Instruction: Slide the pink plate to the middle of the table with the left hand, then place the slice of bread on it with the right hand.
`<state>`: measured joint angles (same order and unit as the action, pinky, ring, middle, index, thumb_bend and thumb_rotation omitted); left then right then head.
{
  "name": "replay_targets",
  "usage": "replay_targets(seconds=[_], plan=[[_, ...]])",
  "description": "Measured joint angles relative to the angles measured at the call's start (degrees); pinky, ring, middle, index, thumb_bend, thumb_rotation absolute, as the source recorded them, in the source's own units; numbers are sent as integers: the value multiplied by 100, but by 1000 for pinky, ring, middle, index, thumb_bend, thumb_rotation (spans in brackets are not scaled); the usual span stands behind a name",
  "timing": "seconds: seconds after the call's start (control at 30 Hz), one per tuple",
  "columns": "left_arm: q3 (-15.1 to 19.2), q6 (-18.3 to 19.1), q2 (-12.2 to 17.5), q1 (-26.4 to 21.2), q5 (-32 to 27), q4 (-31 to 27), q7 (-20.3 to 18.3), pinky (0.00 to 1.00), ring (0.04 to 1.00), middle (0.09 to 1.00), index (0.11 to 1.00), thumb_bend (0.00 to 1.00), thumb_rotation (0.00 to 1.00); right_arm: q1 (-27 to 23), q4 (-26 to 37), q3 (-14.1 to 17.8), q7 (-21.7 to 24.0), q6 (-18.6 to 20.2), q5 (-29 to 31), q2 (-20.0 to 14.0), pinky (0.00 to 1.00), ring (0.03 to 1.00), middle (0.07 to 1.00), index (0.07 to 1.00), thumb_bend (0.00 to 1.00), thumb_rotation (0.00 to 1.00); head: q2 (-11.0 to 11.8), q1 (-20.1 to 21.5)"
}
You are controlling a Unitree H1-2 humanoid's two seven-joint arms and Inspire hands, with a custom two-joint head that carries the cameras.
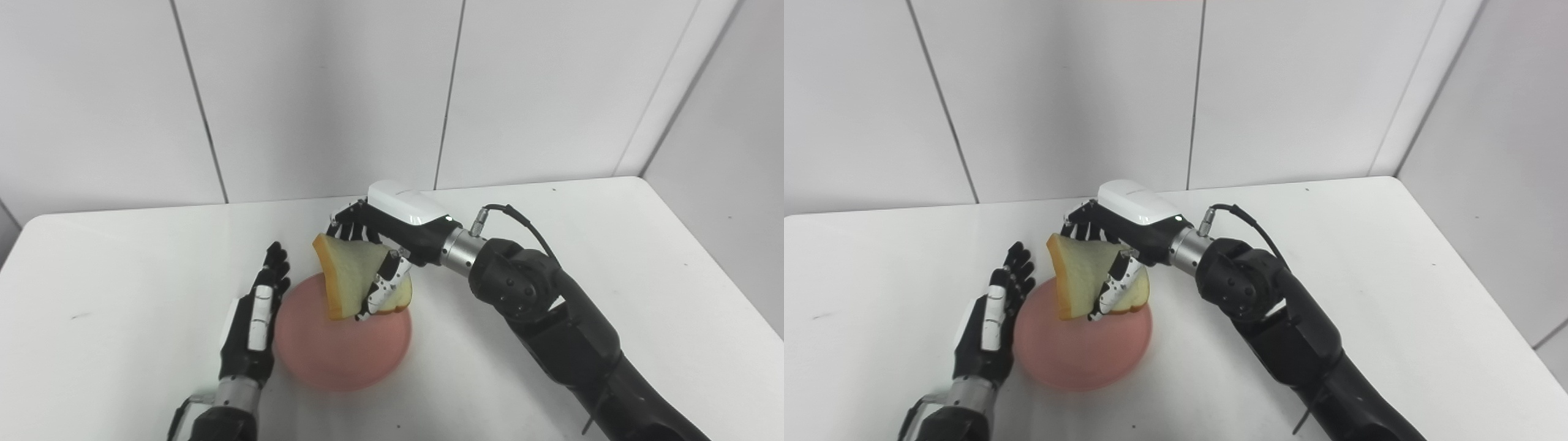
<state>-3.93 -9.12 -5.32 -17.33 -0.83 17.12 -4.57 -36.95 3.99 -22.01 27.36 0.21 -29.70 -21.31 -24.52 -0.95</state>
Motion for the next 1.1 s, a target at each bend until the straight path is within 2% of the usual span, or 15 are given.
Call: replay_targets(seconds=[0.2, 0.37, 0.53, 0.73, 0.83, 1.0, 1.1], plan=[[-7, -163, -187, -110, 61, 216, 174, 1000, 1000, 1000, 965, 701, 1000, -9, -352, -210, -83, -335, -346, 83, 389, 438, 468, 497, 530, 0, -53, -300], [21, -318, -321, -212, 56, 392, 264, 1000, 1000, 1000, 965, 708, 1000, -43, -911, -369, -162, -599, -564, 204, 382, 439, 473, 493, 530, 0, -88, -625], [21, -322, -343, -245, 62, 455, 352, 1000, 1000, 1000, 972, 721, 1000, -130, -1269, -459, -201, -678, -758, 226, 389, 450, 493, 482, 528, 0, -106, -757], [8, -322, -385, -289, 78, 518, 498, 1000, 995, 1000, 974, 692, 1000, -193, -1468, -571, -204, -716, -945, 227, 385, 449, 486, 485, 529, 0, -79, -775], [-12, -341, -407, -295, 131, 535, 532, 1000, 988, 1000, 977, 675, 1000, -279, -1572, -681, -199, -745, -1098, 225, 414, 489, 497, 478, 527, 0, -79, -775], [-22, -337, -425, -291, 179, 532, 576, 1000, 990, 1000, 969, 698, 1000, -386, -1547, -792, -40, -696, -1391, 226, 392, 486, 502, 474, 528, 0, -88, -679], [-21, -321, -434, -287, 177, 526, 576, 1000, 987, 1000, 966, 696, 1000, -391, -1535, -808, -31, -693, -1504, 226, 443, 512, 502, 477, 528, 3, -88, -670]])
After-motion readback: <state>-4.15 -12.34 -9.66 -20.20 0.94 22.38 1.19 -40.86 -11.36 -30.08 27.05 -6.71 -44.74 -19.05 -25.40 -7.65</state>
